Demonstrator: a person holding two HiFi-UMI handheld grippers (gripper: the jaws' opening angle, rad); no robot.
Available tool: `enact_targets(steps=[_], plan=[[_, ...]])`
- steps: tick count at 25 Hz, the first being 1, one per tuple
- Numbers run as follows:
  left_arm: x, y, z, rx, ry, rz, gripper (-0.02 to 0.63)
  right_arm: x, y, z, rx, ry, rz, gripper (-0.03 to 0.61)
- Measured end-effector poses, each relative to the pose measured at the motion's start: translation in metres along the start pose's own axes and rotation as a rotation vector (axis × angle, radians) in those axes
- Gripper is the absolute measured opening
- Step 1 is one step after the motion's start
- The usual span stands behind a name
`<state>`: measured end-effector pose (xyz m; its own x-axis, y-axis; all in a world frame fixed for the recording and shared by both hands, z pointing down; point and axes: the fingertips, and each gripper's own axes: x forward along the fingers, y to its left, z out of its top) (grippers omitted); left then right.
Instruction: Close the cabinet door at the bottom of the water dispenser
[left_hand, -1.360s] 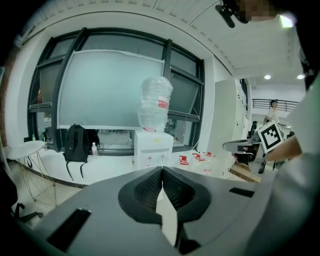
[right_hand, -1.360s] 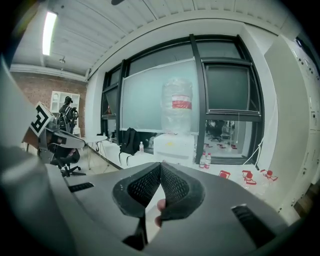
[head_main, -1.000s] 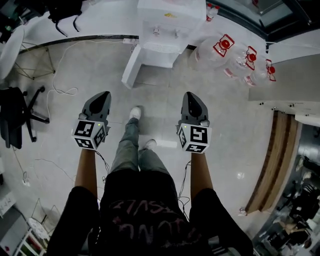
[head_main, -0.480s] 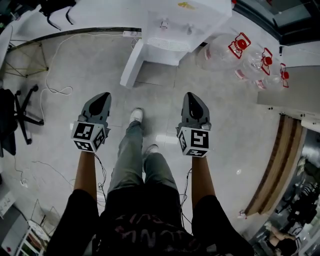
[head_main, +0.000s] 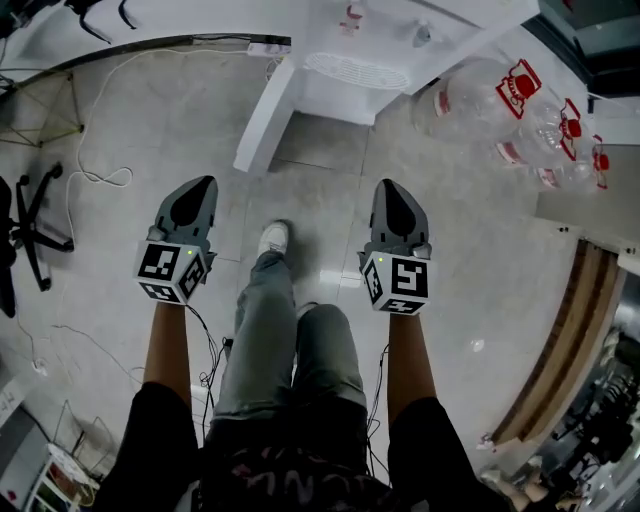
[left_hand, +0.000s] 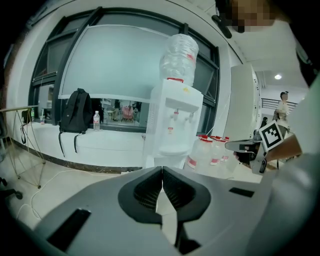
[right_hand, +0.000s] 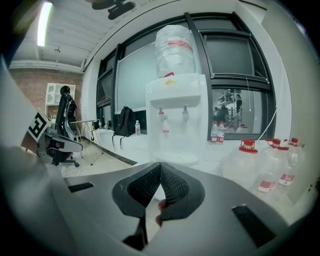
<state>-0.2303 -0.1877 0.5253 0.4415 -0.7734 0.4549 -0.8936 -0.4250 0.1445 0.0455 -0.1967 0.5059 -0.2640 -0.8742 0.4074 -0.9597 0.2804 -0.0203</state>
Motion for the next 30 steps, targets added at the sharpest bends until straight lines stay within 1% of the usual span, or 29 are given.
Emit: enact_targets(steps=[9, 13, 18, 21, 26, 27, 28, 29, 30], plan=[[0.056, 0.030, -0.101, 0.047, -0.002, 0.020, 0.014, 0.056, -0.020, -0.111, -0.006, -0.009, 0.001, 0.014], [0.080, 0.035, -0.143, 0.069, -0.007, 0.008, 0.014, 0.078, -0.029, -0.156, -0.003, -0.017, -0.002, 0.014], [0.105, 0.046, -0.183, 0.077, -0.022, 0.010, 0.014, 0.105, -0.039, -0.201, -0.013, -0.025, 0.002, 0.014], [0.117, 0.050, -0.206, 0.098, -0.033, -0.002, 0.014, 0.114, -0.041, -0.225, -0.012, -0.035, 0.001, 0.014], [0.135, 0.057, -0.234, 0.123, -0.040, -0.024, 0.015, 0.123, -0.042, -0.258, -0.019, -0.036, 0.004, 0.014], [0.138, 0.057, -0.238, 0.128, -0.039, -0.037, 0.021, 0.124, -0.044, -0.263, -0.022, -0.034, 0.005, 0.014], [0.142, 0.056, -0.242, 0.136, -0.036, -0.051, 0.070, 0.124, -0.045, -0.268, -0.025, -0.032, 0.003, 0.014], [0.146, 0.056, -0.246, 0.147, -0.031, -0.065, 0.138, 0.123, -0.047, -0.274, -0.026, -0.029, 0.000, 0.014], [0.149, 0.055, -0.248, 0.160, -0.024, -0.081, 0.149, 0.121, -0.050, -0.279, -0.027, -0.025, -0.006, 0.014]])
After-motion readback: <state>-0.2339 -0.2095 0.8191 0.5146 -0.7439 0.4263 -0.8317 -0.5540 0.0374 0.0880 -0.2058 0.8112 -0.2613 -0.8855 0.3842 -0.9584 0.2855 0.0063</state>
